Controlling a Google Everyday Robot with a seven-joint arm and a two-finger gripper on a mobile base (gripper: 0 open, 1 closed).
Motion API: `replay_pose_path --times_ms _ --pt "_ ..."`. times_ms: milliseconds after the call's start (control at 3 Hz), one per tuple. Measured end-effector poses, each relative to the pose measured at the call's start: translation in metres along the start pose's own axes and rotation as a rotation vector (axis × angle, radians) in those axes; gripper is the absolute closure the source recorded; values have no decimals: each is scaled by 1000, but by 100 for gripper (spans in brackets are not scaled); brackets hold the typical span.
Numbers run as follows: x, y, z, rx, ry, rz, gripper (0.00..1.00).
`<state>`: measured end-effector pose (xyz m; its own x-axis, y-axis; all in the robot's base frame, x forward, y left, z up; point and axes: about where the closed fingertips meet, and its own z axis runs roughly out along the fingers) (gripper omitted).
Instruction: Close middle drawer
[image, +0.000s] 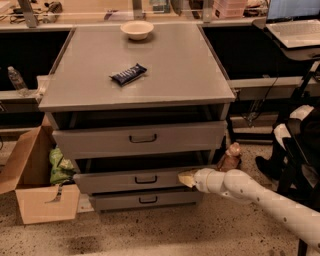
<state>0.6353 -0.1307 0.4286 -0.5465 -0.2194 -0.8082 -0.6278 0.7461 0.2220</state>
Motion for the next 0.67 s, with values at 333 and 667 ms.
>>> replay_pose_path --times_ms 333,667 --pt "-1 1 0 -2 -1 -4 100" --pt "-3 5 2 -14 -9 -17 100"
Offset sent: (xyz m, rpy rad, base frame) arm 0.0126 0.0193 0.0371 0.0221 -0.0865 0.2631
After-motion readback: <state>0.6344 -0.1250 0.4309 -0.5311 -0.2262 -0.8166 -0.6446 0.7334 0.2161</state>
